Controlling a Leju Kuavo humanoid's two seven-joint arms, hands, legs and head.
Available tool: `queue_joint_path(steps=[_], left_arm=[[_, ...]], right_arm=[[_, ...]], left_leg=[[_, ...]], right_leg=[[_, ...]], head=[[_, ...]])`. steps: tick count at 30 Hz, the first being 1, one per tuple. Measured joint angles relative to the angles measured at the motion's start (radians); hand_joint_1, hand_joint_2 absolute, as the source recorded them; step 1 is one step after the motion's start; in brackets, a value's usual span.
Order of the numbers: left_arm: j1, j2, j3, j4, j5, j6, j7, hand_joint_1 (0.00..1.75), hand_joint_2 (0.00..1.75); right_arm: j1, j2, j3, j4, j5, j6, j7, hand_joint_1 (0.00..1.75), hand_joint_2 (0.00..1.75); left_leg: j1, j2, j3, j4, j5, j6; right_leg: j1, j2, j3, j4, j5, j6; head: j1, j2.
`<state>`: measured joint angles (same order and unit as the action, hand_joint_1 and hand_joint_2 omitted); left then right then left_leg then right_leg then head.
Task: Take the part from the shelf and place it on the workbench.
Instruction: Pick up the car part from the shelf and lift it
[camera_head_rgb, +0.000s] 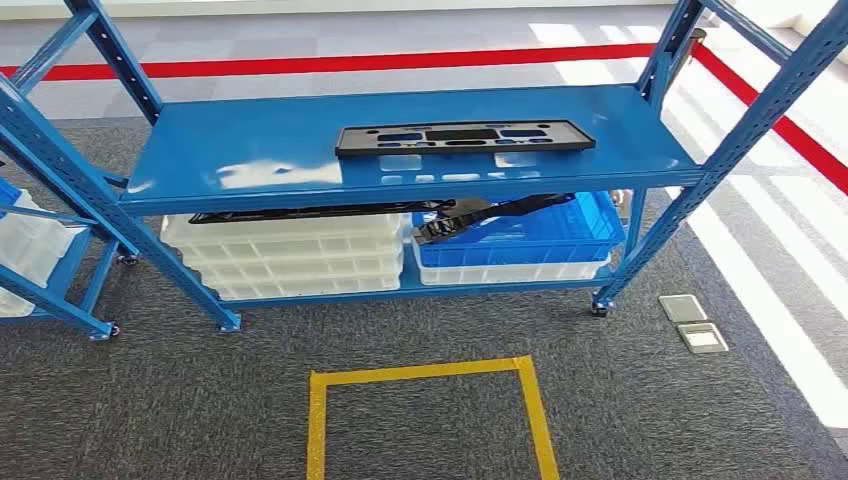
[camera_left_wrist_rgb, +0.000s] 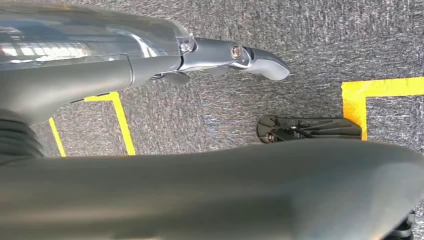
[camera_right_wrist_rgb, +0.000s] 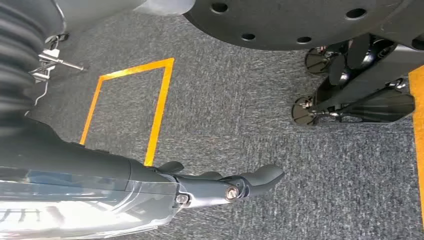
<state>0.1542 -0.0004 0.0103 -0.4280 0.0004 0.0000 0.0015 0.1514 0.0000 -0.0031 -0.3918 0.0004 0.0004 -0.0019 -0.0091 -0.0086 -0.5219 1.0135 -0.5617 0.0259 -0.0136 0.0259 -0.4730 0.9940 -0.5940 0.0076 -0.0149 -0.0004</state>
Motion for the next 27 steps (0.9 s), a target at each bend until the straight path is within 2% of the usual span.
queue_joint_path(steps=[7, 19, 21, 23, 25, 27], left_arm=[[-0.004, -0.001, 0.025, 0.0, -0.011, -0.001, -0.002, 0.0, 1.75], [-0.056, -0.032, 0.283, 0.028, -0.246, -0.04, -0.069, 0.0, 1.75], [-0.065, -0.04, 0.334, 0.034, -0.289, -0.048, -0.082, 0.0, 1.75], [-0.075, -0.048, 0.386, 0.04, -0.332, -0.056, -0.095, 0.0, 0.87], [-0.085, -0.055, 0.435, 0.047, -0.374, -0.063, -0.107, 0.0, 0.0], [-0.095, -0.062, 0.484, 0.054, -0.413, -0.07, -0.121, 0.0, 0.0]], right_arm=[[-0.004, 0.0, -0.007, 0.0, 0.005, 0.0, 0.0, 0.0, 1.75], [-0.044, -0.001, -0.138, 0.015, 0.132, -0.001, -0.02, 0.0, 1.75], [-0.052, -0.001, -0.166, 0.022, 0.154, -0.001, -0.026, 0.0, 0.87], [-0.059, -0.001, -0.195, 0.028, 0.176, -0.002, -0.034, 0.0, 0.0], [-0.066, -0.001, -0.224, 0.033, 0.196, -0.001, -0.047, 0.0, 0.0], [-0.072, -0.001, -0.255, 0.038, 0.214, 0.001, -0.068, 0.0, 0.0]], left_leg=[[0.0, 0.0, 0.0, 0.0, 0.0, 0.0], [0.0, 0.0, 0.0, 0.0, 0.0, 0.0], [0.0, 0.0, 0.0, 0.0, 0.0, 0.0], [0.0, 0.0, 0.0, 0.0, 0.0, 0.0], [0.0, 0.0, 0.0, 0.0, 0.0, 0.0], [0.0, 0.0, 0.0, 0.0, 0.0, 0.0]], right_leg=[[0.0, 0.0, 0.0, 0.0, 0.0, 0.0], [0.0, 0.0, 0.0, 0.0, 0.0, 0.0], [0.0, 0.0, 0.0, 0.0, 0.0, 0.0], [0.0, 0.0, 0.0, 0.0, 0.0, 0.0], [0.0, 0.0, 0.0, 0.0, 0.0, 0.0], [0.0, 0.0, 0.0, 0.0, 0.0, 0.0]], head=[[0.0, 0.0], [0.0, 0.0], [0.0, 0.0], [0.0, 0.0], [0.0, 0.0], [0.0, 0.0]])
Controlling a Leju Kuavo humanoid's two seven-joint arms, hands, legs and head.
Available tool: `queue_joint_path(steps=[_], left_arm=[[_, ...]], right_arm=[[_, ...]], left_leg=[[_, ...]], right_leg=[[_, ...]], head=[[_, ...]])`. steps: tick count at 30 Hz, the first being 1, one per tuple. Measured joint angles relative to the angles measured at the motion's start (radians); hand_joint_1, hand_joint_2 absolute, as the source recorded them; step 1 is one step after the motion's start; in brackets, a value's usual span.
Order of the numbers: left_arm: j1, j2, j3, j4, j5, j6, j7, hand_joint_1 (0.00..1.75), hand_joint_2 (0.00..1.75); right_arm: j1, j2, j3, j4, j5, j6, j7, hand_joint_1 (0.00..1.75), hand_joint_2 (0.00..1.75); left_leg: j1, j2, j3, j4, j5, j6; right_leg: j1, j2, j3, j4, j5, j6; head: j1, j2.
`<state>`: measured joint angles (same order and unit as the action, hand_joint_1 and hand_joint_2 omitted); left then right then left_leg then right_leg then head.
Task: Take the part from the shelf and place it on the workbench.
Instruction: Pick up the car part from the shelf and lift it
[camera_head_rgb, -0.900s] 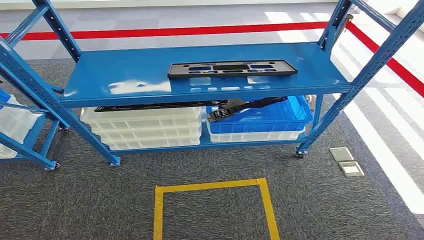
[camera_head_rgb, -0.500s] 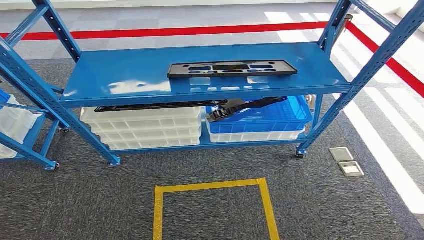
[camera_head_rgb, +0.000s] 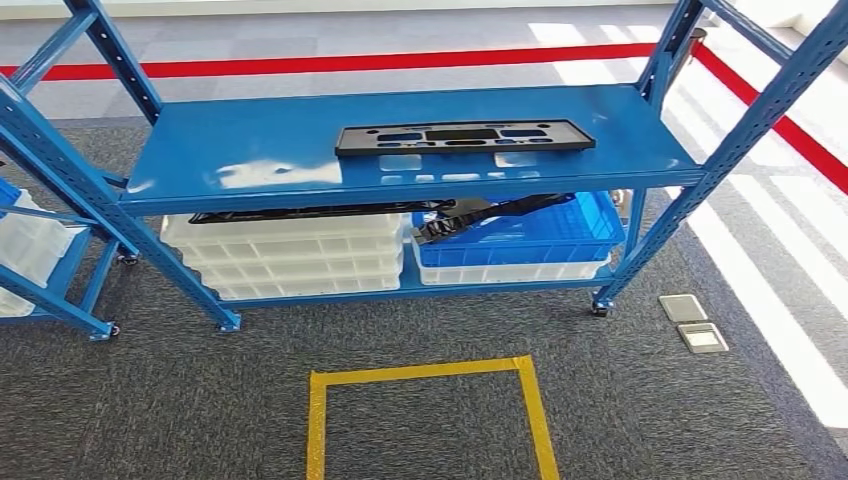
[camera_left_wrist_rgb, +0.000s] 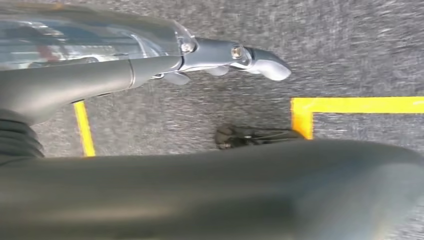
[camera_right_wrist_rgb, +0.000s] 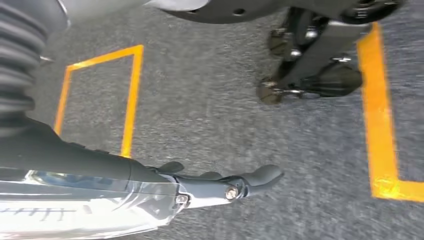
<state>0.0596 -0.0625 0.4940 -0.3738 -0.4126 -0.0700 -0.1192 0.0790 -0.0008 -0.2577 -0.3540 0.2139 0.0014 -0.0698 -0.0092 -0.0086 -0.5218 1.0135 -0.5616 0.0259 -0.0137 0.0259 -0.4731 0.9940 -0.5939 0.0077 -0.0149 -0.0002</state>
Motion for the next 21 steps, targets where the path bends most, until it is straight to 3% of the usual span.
queue_joint_path(steps=[5, 9, 13, 17, 19, 21], left_arm=[[-0.019, -0.018, 0.117, 0.017, -0.091, -0.02, -0.032, 0.0, 0.0], [-0.034, -0.033, 0.204, 0.03, -0.157, -0.035, -0.053, 0.0, 0.0], [-0.047, -0.043, 0.287, 0.042, -0.218, -0.051, -0.073, 0.0, 0.0], [-0.058, -0.05, 0.355, 0.051, -0.265, -0.063, -0.087, 0.0, 0.0], [-0.064, -0.055, 0.387, 0.055, -0.287, -0.069, -0.092, 0.0, 0.0], [-0.07, -0.061, 0.416, 0.058, -0.306, -0.074, -0.097, 0.0, 0.0]], right_arm=[[-0.018, 0.0, -0.077, 0.005, 0.032, 0.031, -0.079, 0.0, 0.0], [-0.035, 0.0, -0.134, -0.007, 0.042, 0.074, -0.149, 0.0, 1.75], [-0.042, 0.002, -0.176, -0.064, 0.039, 0.128, -0.216, 0.0, 1.75], [-0.045, 0.009, -0.195, -0.155, 0.031, 0.175, -0.269, 0.0, 0.0], [-0.045, 0.014, -0.197, -0.215, 0.024, 0.198, -0.293, 0.0, 0.0], [-0.045, 0.016, -0.196, -0.278, 0.015, 0.219, -0.314, 0.0, 0.0]], left_leg=[[0.0, 0.0, 0.0, 0.0, 0.0, 0.0], [-0.001, 0.0, 0.0, 0.001, 0.0, 0.0], [-0.004, -0.001, 0.0, 0.003, -0.001, 0.001], [-0.009, -0.001, 0.0, 0.005, -0.003, 0.007], [-0.008, 0.0, 0.002, -0.003, 0.001, 0.016], [-0.002, 0.003, 0.01, -0.017, 0.008, 0.027]], right_leg=[[0.0, 0.0, 0.0, 0.0, 0.0, 0.0], [-0.001, 0.0, 0.0, 0.0, 0.0, 0.001], [-0.005, 0.0, 0.0, -0.001, 0.002, 0.003], [-0.01, 0.0, 0.0, -0.002, 0.002, 0.009], [-0.011, -0.001, 0.001, -0.004, 0.001, 0.016], [-0.009, -0.007, -0.014, 0.03, -0.02, 0.019]], head=[[0.0, 0.0], [0.0, 0.0], [0.0, 0.0], [0.0, 0.0], [0.0, 0.0], [0.0, 0.0]])
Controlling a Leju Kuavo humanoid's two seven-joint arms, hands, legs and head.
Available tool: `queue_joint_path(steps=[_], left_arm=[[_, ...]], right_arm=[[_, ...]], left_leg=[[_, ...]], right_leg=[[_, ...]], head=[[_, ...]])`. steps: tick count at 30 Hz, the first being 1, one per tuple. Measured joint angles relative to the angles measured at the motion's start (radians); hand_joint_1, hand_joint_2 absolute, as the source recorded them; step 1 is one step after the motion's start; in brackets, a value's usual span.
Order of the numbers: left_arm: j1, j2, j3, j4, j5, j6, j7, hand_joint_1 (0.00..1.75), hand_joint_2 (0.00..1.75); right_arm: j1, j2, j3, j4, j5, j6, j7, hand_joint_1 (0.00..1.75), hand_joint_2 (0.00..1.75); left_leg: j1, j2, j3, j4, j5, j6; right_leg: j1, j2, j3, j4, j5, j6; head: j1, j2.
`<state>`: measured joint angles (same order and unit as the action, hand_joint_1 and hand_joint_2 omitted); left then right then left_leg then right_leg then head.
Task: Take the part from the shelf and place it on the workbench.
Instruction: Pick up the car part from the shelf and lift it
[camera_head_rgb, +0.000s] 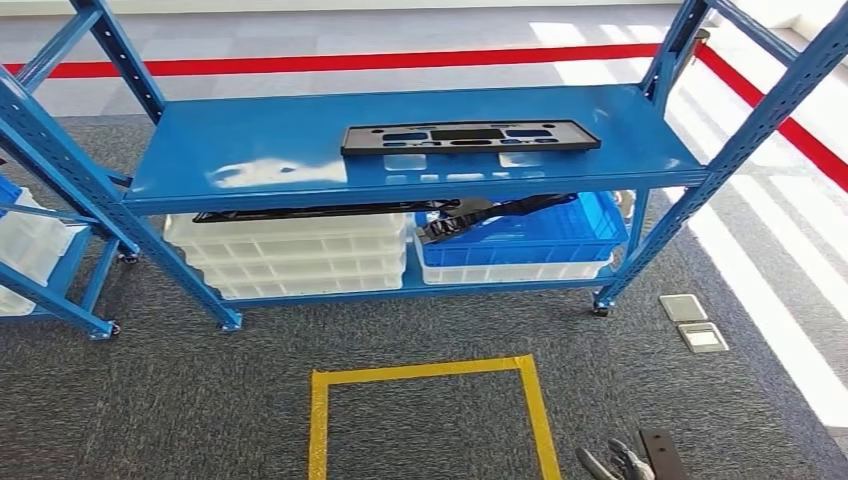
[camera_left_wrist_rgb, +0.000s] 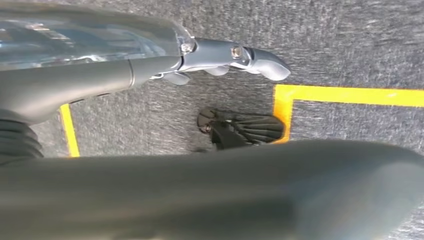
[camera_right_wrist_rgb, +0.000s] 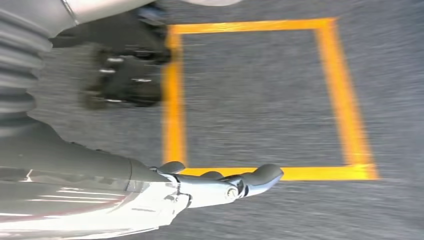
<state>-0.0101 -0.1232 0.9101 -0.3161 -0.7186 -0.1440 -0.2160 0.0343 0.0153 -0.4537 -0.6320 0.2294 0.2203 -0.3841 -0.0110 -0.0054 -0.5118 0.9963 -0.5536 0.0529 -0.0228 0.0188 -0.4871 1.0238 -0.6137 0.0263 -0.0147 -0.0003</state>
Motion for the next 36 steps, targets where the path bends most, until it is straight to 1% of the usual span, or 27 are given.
queue_joint_path(steps=[1, 3, 4, 5, 6, 7, 8, 9, 10, 11, 13, 15, 17, 18, 19, 20, 21, 23, 24, 25, 27, 28, 30, 32, 34, 35, 36], left_arm=[[-0.003, -0.003, 0.013, 0.002, -0.009, -0.003, -0.003, 0.0, 0.0], [-0.006, -0.009, 0.04, 0.006, -0.027, -0.009, -0.008, 0.0, 0.0], [-0.007, -0.013, 0.053, 0.009, -0.037, -0.011, -0.01, 0.0, 0.0], [-0.008, -0.016, 0.067, 0.012, -0.045, -0.014, -0.012, 0.0, 0.0], [-0.009, -0.019, 0.08, 0.015, -0.055, -0.016, -0.013, 0.0, 0.0], [-0.01, -0.022, 0.092, 0.018, -0.063, -0.019, -0.014, 0.0, 0.0], [-0.011, -0.024, 0.104, 0.02, -0.071, -0.022, -0.016, 0.0, 0.0], [-0.014, -0.026, 0.117, 0.023, -0.08, -0.024, -0.017, 0.0, 0.0], [-0.017, -0.027, 0.129, 0.025, -0.088, -0.027, -0.019, 0.0, 0.0], [-0.021, -0.028, 0.141, 0.027, -0.097, -0.029, -0.021, 0.0, 0.0], [-0.027, -0.03, 0.163, 0.032, -0.114, -0.034, -0.026, 0.0, 0.0], [-0.033, -0.032, 0.184, 0.035, -0.13, -0.039, -0.03, 0.0, 0.0], [-0.04, -0.035, 0.205, 0.04, -0.146, -0.044, -0.032, 0.0, 0.0], [-0.042, -0.036, 0.215, 0.043, -0.155, -0.046, -0.033, 0.0, 0.0], [-0.043, -0.038, 0.225, 0.045, -0.163, -0.048, -0.034, 0.0, 0.0], [-0.043, -0.039, 0.234, 0.047, -0.171, -0.05, -0.035, 0.0, 0.0], [-0.043, -0.041, 0.244, 0.048, -0.179, -0.053, -0.037, 0.0, 0.0], [-0.044, -0.043, 0.263, 0.052, -0.194, -0.057, -0.041, 0.0, 0.0], [-0.045, -0.044, 0.273, 0.053, -0.202, -0.058, -0.044, 0.0, 0.0], [-0.045, -0.044, 0.283, 0.054, -0.211, -0.06, -0.046, 0.0, 0.0], [-0.046, -0.045, 0.3, 0.055, -0.227, -0.064, -0.049, 0.0, 0.0], [-0.049, -0.046, 0.308, 0.056, -0.235, -0.066, -0.05, 0.0, 0.0], [-0.058, -0.049, 0.324, 0.059, -0.25, -0.07, -0.055, 0.0, 0.0], [-0.064, -0.052, 0.341, 0.063, -0.264, -0.075, -0.06, 0.0, 0.0], [-0.063, -0.056, 0.357, 0.069, -0.28, -0.08, -0.065, 0.0, 0.0], [-0.063, -0.057, 0.365, 0.073, -0.288, -0.082, -0.067, 0.0, 0.0], [-0.064, -0.057, 0.37, 0.075, -0.296, -0.085, -0.069, 0.0, 0.0]], right_arm=[[0.0, 0.001, 0.002, -0.032, -0.004, 0.009, -0.01, 0.0, 0.0], [0.001, 0.002, 0.008, -0.094, -0.012, 0.026, -0.03, 0.0, 0.0], [0.003, 0.003, 0.014, -0.128, -0.017, 0.034, -0.04, 0.0, 0.0], [0.004, 0.003, 0.021, -0.16, -0.02, 0.042, -0.05, 0.0, 0.0], [0.006, 0.003, 0.029, -0.195, -0.024, 0.05, -0.06, 0.0, 0.0], [0.006, 0.003, 0.038, -0.23, -0.029, 0.057, -0.069, 0.0, 0.0], [0.006, 0.003, 0.047, -0.264, -0.033, 0.064, -0.079, 0.0, 0.0], [0.006, 0.004, 0.058, -0.297, -0.037, 0.072, -0.088, 0.0, 0.0], [0.006, 0.004, 0.07, -0.33, -0.041, 0.079, -0.097, 0.0, 0.0], [0.006, 0.004, 0.082, -0.363, -0.046, 0.086, -0.106, 0.0, 0.0], [0.009, 0.004, 0.106, -0.432, -0.055, 0.099, -0.124, 0.0, 0.0], [0.01, 0.003, 0.13, -0.504, -0.066, 0.113, -0.143, 0.0, 0.0], [0.01, 0.002, 0.156, -0.576, -0.075, 0.126, -0.161, 0.0, 0.0], [0.009, 0.001, 0.169, -0.61, -0.08, 0.132, -0.169, 0.0, 0.0], [0.009, 0.0, 0.182, -0.644, -0.085, 0.138, -0.177, 0.0, 0.0], [0.01, -0.002, 0.195, -0.677, -0.089, 0.144, -0.186, 0.0, 0.0], [0.01, -0.003, 0.209, -0.711, -0.094, 0.15, -0.194, 0.0, 0.0], [0.009, -0.006, 0.237, -0.779, -0.103, 0.162, -0.21, 0.0, 0.0], [0.007, -0.007, 0.251, -0.812, -0.107, 0.167, -0.219, 0.0, 0.0], [0.005, -0.008, 0.267, -0.843, -0.111, 0.173, -0.227, 0.0, 0.0], [0.005, -0.011, 0.296, -0.902, -0.119, 0.184, -0.242, 0.0, 0.0], [0.008, -0.013, 0.31, -0.934, -0.123, 0.188, -0.25, 0.0, 0.0], [0.01, -0.023, 0.337, -1.003, -0.132, 0.196, -0.266, 0.0, 0.0], [0.005, -0.033, 0.364, -1.061, -0.139, 0.202, -0.28, 0.0, 0.0], [0.006, -0.041, 0.39, -1.108, -0.146, 0.207, -0.293, 0.0, 0.0], [0.009, -0.045, 0.401, -1.13, -0.15, 0.209, -0.3, 0.0, 0.0], [0.012, -0.049, 0.41, -1.147, -0.154, 0.21, -0.305, 0.0, 0.0]], left_leg=[[0.003, 0.002, 0.004, -0.005, 0.002, 0.005], [0.004, 0.004, 0.007, -0.006, 0.0, 0.007], [0.005, 0.005, 0.009, -0.006, -0.002, 0.006], [0.006, 0.005, 0.012, -0.005, -0.005, 0.004], [0.008, 0.004, 0.018, -0.004, -0.01, 0.0], [0.011, 0.004, 0.025, -0.002, -0.017, -0.006], [0.013, 0.004, 0.031, 0.002, -0.025, -0.013], [0.013, 0.004, 0.034, 0.008, -0.033, -0.02], [0.012, 0.004, 0.034, 0.014, -0.04, -0.026], [0.01, 0.004, 0.033, 0.018, -0.043, -0.03], [0.01, 0.004, 0.031, 0.021, -0.047, -0.035], [0.012, 0.004, 0.018, 0.05, -0.067, -0.043], [0.015, 0.004, -0.034, 0.152, -0.116, -0.054], [0.016, 0.004, -0.074, 0.222, -0.142, -0.057], [0.016, 0.004, -0.11, 0.28, -0.155, -0.058], [0.016, 0.004, -0.133, 0.31, -0.149, -0.056], [0.016, 0.004, -0.14, 0.301, -0.121, -0.052], [0.013, -0.008, -0.11, 0.192, -0.029, -0.037], [0.011, -0.022, -0.093, 0.139, 0.007, -0.027], [0.008, -0.034, -0.082, 0.103, 0.029, -0.02], [0.002, -0.045, -0.079, 0.086, 0.036, -0.011], [0.0, -0.039, -0.075, 0.075, 0.035, -0.009], [0.005, -0.024, -0.058, 0.039, 0.031, -0.004], [0.01, -0.008, -0.042, 0.012, 0.027, 0.001], [0.01, 0.006, -0.038, 0.01, 0.024, 0.003], [0.009, 0.012, -0.036, 0.011, 0.022, 0.003], [0.009, 0.018, -0.033, 0.012, 0.019, 0.002]], right_leg=[[0.001, -0.004, -0.024, 0.048, -0.024, 0.0], [0.002, -0.007, -0.104, 0.188, -0.078, 0.002], [0.001, -0.007, -0.14, 0.244, -0.086, 0.005], [0.0, -0.008, -0.16, 0.266, -0.075, 0.007], [-0.001, -0.009, -0.16, 0.245, -0.042, 0.011], [-0.003, -0.011, -0.143, 0.187, 0.006, 0.015], [-0.004, -0.014, -0.12, 0.127, 0.043, 0.018], [-0.004, -0.016, -0.099, 0.071, 0.067, 0.019], [-0.004, -0.017, -0.087, 0.038, 0.076, 0.015], [-0.002, -0.016, -0.085, 0.03, 0.069, 0.009], [-0.001, -0.014, -0.086, 0.028, 0.064, -0.006], [-0.003, -0.013, -0.084, 0.028, 0.061, -0.016], [-0.005, -0.012, -0.082, 0.027, 0.058, -0.023], [-0.004, -0.01, -0.081, 0.027, 0.056, -0.026], [-0.003, -0.008, -0.079, 0.027, 0.054, -0.028], [-0.002, -0.003, -0.076, 0.027, 0.052, -0.03], [-0.001, 0.002, -0.071, 0.027, 0.049, -0.031], [0.001, 0.014, -0.059, 0.026, 0.042, -0.031], [0.001, 0.021, -0.056, 0.026, 0.04, -0.03], [-0.001, 0.027, -0.056, 0.025, 0.039, -0.028], [-0.007, 0.039, -0.06, 0.02, 0.042, -0.017], [-0.009, 0.044, -0.061, 0.017, 0.043, -0.01], [-0.007, 0.033, -0.067, 0.026, 0.033, -0.001], [-0.005, 0.008, -0.104, 0.1, -0.008, 0.001], [-0.004, -0.003, -0.162, 0.211, -0.051, 0.005], [-0.004, -0.004, -0.182, 0.244, -0.053, 0.008], [-0.004, -0.006, -0.186, 0.245, -0.038, 0.01]], head=[[0.0, 0.0], [0.0, 0.0], [0.0, 0.0], [0.0, 0.0], [0.0, 0.0], [0.0, 0.0], [0.0, 0.0], [0.0, 0.0], [0.0, 0.0], [0.0, 0.0], [0.0, 0.0], [-0.001, 0.0], [-0.001, 0.0], [-0.001, 0.0], [-0.001, 0.0], [-0.001, 0.0], [-0.001, 0.0], [-0.001, 0.0], [-0.001, 0.0], [0.0, 0.0], [0.0, 0.0], [0.0, 0.0], [0.001, 0.0], [0.003, 0.0], [0.004, 0.0], [0.005, 0.0], [0.005, 0.0]])
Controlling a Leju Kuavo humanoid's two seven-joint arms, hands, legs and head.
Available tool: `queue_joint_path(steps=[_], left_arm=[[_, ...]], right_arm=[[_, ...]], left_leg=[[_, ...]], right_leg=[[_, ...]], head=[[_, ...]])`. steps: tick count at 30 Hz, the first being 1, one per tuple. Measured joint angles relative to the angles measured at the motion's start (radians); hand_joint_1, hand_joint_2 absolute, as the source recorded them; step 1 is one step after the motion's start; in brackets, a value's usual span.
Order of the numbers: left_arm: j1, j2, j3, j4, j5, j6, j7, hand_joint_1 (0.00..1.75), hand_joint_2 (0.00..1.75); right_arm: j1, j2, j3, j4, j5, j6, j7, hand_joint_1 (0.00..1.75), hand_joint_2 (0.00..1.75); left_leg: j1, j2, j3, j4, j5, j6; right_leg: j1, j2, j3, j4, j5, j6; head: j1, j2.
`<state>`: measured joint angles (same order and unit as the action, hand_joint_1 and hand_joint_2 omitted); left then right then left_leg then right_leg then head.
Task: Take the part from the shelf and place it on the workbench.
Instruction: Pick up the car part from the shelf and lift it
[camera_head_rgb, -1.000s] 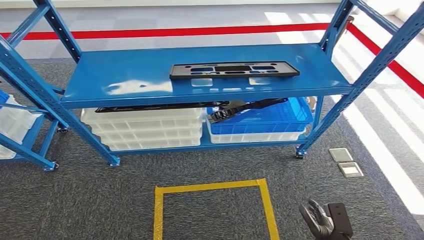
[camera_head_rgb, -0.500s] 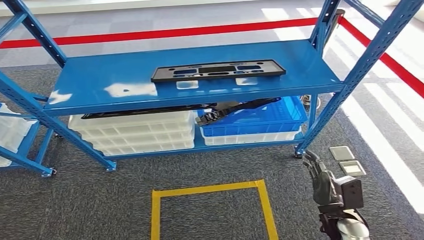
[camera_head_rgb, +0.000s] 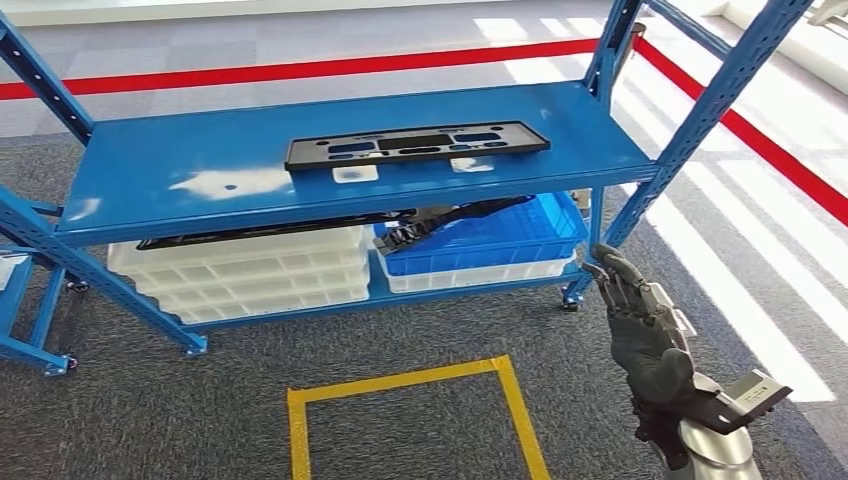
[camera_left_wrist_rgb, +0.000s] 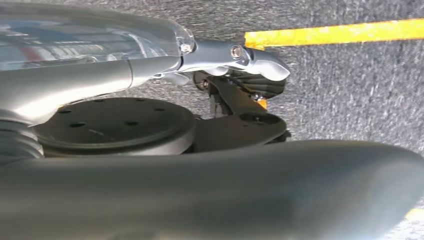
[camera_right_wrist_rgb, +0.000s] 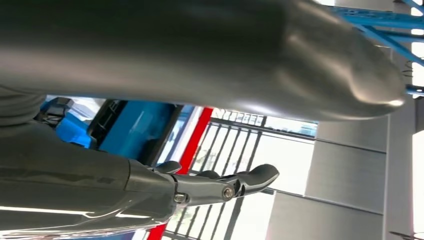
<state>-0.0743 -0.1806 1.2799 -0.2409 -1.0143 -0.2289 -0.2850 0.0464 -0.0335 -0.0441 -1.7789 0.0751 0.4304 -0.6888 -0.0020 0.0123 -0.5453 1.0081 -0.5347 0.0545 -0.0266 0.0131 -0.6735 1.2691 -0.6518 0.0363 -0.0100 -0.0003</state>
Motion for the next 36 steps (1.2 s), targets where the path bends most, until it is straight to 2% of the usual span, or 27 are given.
queue_joint_path(steps=[1, 2, 3, 5, 8, 10, 11, 13, 14, 15, 16, 18, 19, 20, 23, 25, 26, 28, 29, 30, 31, 32, 34, 35, 36], left_arm=[[-0.001, 0.0, 0.004, 0.002, -0.006, -0.002, -0.002, 0.0, 0.0], [-0.003, -0.001, 0.007, 0.003, -0.009, -0.004, -0.004, 0.0, 0.0], [-0.005, -0.001, 0.009, 0.003, -0.011, -0.005, -0.007, 0.0, 0.0], [-0.008, -0.002, 0.012, 0.004, -0.014, -0.006, -0.01, 0.0, 0.0], [-0.011, -0.003, 0.014, 0.004, -0.015, -0.009, -0.012, 0.0, 0.0], [-0.012, -0.003, 0.015, 0.004, -0.015, -0.01, -0.013, 0.0, 0.0], [-0.012, -0.003, 0.016, 0.005, -0.016, -0.01, -0.013, 0.0, 0.0], [-0.01, -0.003, 0.018, 0.005, -0.016, -0.011, -0.013, 0.0, 0.0], [-0.009, -0.003, 0.019, 0.005, -0.016, -0.011, -0.013, 0.0, 0.0], [-0.008, -0.003, 0.02, 0.005, -0.016, -0.012, -0.013, 0.0, 0.0], [-0.008, -0.003, 0.021, 0.005, -0.016, -0.012, -0.013, 0.0, 0.0], [-0.008, -0.003, 0.022, 0.005, -0.016, -0.013, -0.013, 0.0, 0.0], [-0.008, -0.003, 0.023, 0.005, -0.016, -0.013, -0.013, 0.0, 0.0], [-0.009, -0.003, 0.024, 0.005, -0.016, -0.013, -0.013, 0.0, 0.0], [-0.009, -0.004, 0.027, 0.006, -0.016, -0.013, -0.013, 0.0, 0.0], [-0.01, -0.004, 0.027, 0.006, -0.016, -0.013, -0.013, 0.0, 0.0], [-0.01, -0.004, 0.027, 0.006, -0.016, -0.013, -0.013, 0.0, 0.0], [-0.011, -0.004, 0.027, 0.007, -0.016, -0.013, -0.013, 0.0, 0.0], [-0.01, -0.004, 0.027, 0.007, -0.016, -0.013, -0.012, 0.0, 0.0], [-0.009, -0.003, 0.027, 0.007, -0.016, -0.013, -0.012, 0.0, 0.0], [-0.009, -0.003, 0.027, 0.007, -0.016, -0.013, -0.012, 0.0, 0.0], [-0.01, -0.004, 0.027, 0.007, -0.016, -0.013, -0.012, 0.0, 0.0], [-0.01, -0.004, 0.027, 0.007, -0.016, -0.013, -0.011, 0.0, 0.0], [-0.011, -0.004, 0.027, 0.007, -0.016, -0.013, -0.011, 0.0, 0.0], [-0.01, -0.005, 0.027, 0.007, -0.016, -0.013, -0.011, 0.0, 0.0]], right_arm=[[0.002, -0.004, 0.007, -0.016, -0.004, 0.001, -0.004, 0.0, 0.0], [0.002, -0.006, 0.011, -0.028, -0.006, 0.001, -0.005, 0.0, 0.0], [0.002, -0.008, 0.015, -0.039, -0.007, 0.001, -0.006, 0.0, 0.0], [0.005, -0.011, 0.02, -0.06, -0.008, 0.0, -0.008, 0.0, 0.0], [0.01, -0.015, 0.024, -0.082, -0.009, -0.001, -0.011, 0.0, 0.0], [0.011, -0.016, 0.028, -0.095, -0.009, -0.001, -0.012, 0.0, 0.0], [0.012, -0.016, 0.03, -0.1, -0.008, -0.001, -0.012, 0.0, 0.0], [0.016, -0.016, 0.035, -0.104, -0.006, -0.002, -0.012, 0.0, 0.0], [0.019, -0.016, 0.037, -0.105, -0.006, -0.002, -0.012, 0.0, 0.0], [0.022, -0.016, 0.039, -0.105, -0.005, -0.004, -0.012, 0.0, 0.0], [0.024, -0.016, 0.04, -0.106, -0.005, -0.004, -0.012, 0.0, 0.0], [0.025, -0.016, 0.041, -0.109, -0.006, -0.007, -0.012, 0.0, 0.0], [0.025, -0.016, 0.041, -0.111, -0.006, -0.007, -0.012, 0.0, 0.0], [0.025, -0.016, 0.041, -0.112, -0.006, -0.008, -0.012, 0.0, 0.0], [0.028, -0.017, 0.042, -0.116, -0.006, -0.008, -0.012, 0.0, 0.0], [0.03, -0.018, 0.043, -0.12, -0.007, -0.008, -0.012, 0.0, 0.0], [0.03, -0.018, 0.043, -0.121, -0.007, -0.008, -0.012, 0.0, 0.0], [0.035, -0.021, 0.043, -0.121, -0.008, -0.009, -0.012, 0.0, 0.0], [0.038, -0.022, 0.044, -0.12, -0.008, -0.009, -0.012, 0.0, 0.0], [0.041, -0.023, 0.044, -0.12, -0.008, -0.009, -0.012, 0.0, 0.0], [0.043, -0.023, 0.044, -0.12, -0.008, -0.009, -0.012, 0.0, 0.0], [0.044, -0.023, 0.044, -0.12, -0.008, -0.009, -0.012, 0.0, 0.0], [0.044, -0.024, 0.044, -0.12, -0.008, -0.008, -0.012, 0.0, 0.0], [0.044, -0.024, 0.044, -0.121, -0.009, -0.008, -0.012, 0.0, 0.0], [0.045, -0.024, 0.044, -0.122, -0.01, -0.008, -0.012, 0.0, 0.0]], left_leg=[[0.0, 0.005, 0.003, 0.001, -0.003, -0.002], [0.0, 0.008, 0.008, 0.002, -0.007, -0.005], [0.0, 0.011, 0.011, 0.003, -0.011, -0.01], [-0.002, 0.014, 0.015, 0.008, -0.018, -0.021], [-0.001, 0.015, 0.017, 0.01, -0.023, -0.033], [0.002, 0.009, 0.006, 0.037, -0.047, -0.044], [0.004, 0.005, -0.012, 0.078, -0.073, -0.051], [0.009, 0.0, -0.071, 0.205, -0.132, -0.06], [0.011, 0.0, -0.099, 0.259, -0.149, -0.063], [0.012, -0.001, -0.114, 0.284, -0.146, -0.063], [0.013, -0.001, -0.113, 0.272, -0.126, -0.062], [0.013, -0.004, -0.064, 0.152, -0.049, -0.056], [0.012, -0.007, -0.038, 0.092, -0.021, -0.052], [0.011, -0.009, -0.019, 0.047, -0.006, -0.048], [0.005, -0.012, -0.009, 0.021, -0.009, -0.037], [0.007, -0.009, -0.006, 0.011, -0.003, -0.024], [0.008, -0.007, -0.004, 0.006, 0.0, -0.018], [0.008, -0.004, -0.003, 0.004, 0.002, -0.011], [0.006, -0.003, -0.003, 0.004, 0.001, -0.01], [0.004, -0.002, -0.002, 0.004, 0.001, -0.009], [0.002, -0.002, -0.001, 0.004, 0.0, -0.009], [0.001, -0.002, 0.001, 0.004, -0.001, -0.008], [-0.002, -0.002, 0.004, 0.007, -0.005, -0.011], [-0.004, -0.002, 0.004, 0.008, -0.007, -0.015], [-0.006, -0.002, 0.002, 0.01, -0.008, -0.019]], right_leg=[[0.0, -0.003, 0.011, -0.03, 0.029, 0.002], [0.0, -0.008, 0.04, -0.095, 0.067, 0.002], [0.002, -0.013, 0.069, -0.156, 0.093, 0.0], [0.007, -0.019, 0.106, -0.234, 0.114, -0.01], [0.011, -0.016, 0.109, -0.24, 0.112, -0.027], [0.005, -0.015, 0.11, -0.244, 0.114, -0.036], [0.002, -0.016, 0.111, -0.245, 0.115, -0.039], [0.002, -0.015, 0.111, -0.245, 0.114, -0.043], [0.002, -0.015, 0.111, -0.245, 0.114, -0.043], [0.002, -0.013, 0.112, -0.245, 0.113, -0.043], [0.002, -0.012, 0.113, -0.245, 0.112, -0.042], [0.001, -0.007, 0.118, -0.245, 0.109, -0.038], [0.002, -0.005, 0.12, -0.244, 0.107, -0.035], [0.003, -0.003, 0.12, -0.243, 0.106, -0.03], [0.004, -0.001, 0.119, -0.247, 0.108, -0.01], [0.002, -0.003, 0.115, -0.233, 0.092, -0.001], [0.002, -0.004, 0.103, -0.203, 0.071, 0.002], [0.002, -0.006, 0.046, -0.082, 0.008, 0.002], [0.003, -0.006, 0.017, -0.021, -0.013, 0.003], [0.003, -0.007, -0.002, 0.018, -0.02, 0.003], [0.003, -0.007, -0.002, 0.017, -0.005, 0.003], [0.004, -0.008, 0.017, -0.025, 0.026, 0.002], [0.007, -0.012, 0.081, -0.161, 0.092, -0.005], [0.009, -0.013, 0.103, -0.212, 0.109, -0.009], [0.011, -0.014, 0.114, -0.24, 0.115, -0.014]], head=[[0.0, 0.0], [0.0, 0.0], [0.0, 0.0], [0.0, 0.0], [-0.001, 0.0], [-0.001, 0.0], [-0.001, 0.0], [-0.001, 0.0], [-0.001, 0.0], [-0.001, 0.0], [-0.001, 0.0], [-0.001, 0.0], [-0.001, 0.0], [-0.001, 0.0], [-0.001, 0.0], [-0.001, 0.0], [0.0, 0.0], [0.0, 0.0], [0.0, 0.0], [0.0, 0.0], [0.0, 0.0], [0.0, 0.0], [0.0, 0.0], [0.0, 0.0], [0.0, 0.0]])
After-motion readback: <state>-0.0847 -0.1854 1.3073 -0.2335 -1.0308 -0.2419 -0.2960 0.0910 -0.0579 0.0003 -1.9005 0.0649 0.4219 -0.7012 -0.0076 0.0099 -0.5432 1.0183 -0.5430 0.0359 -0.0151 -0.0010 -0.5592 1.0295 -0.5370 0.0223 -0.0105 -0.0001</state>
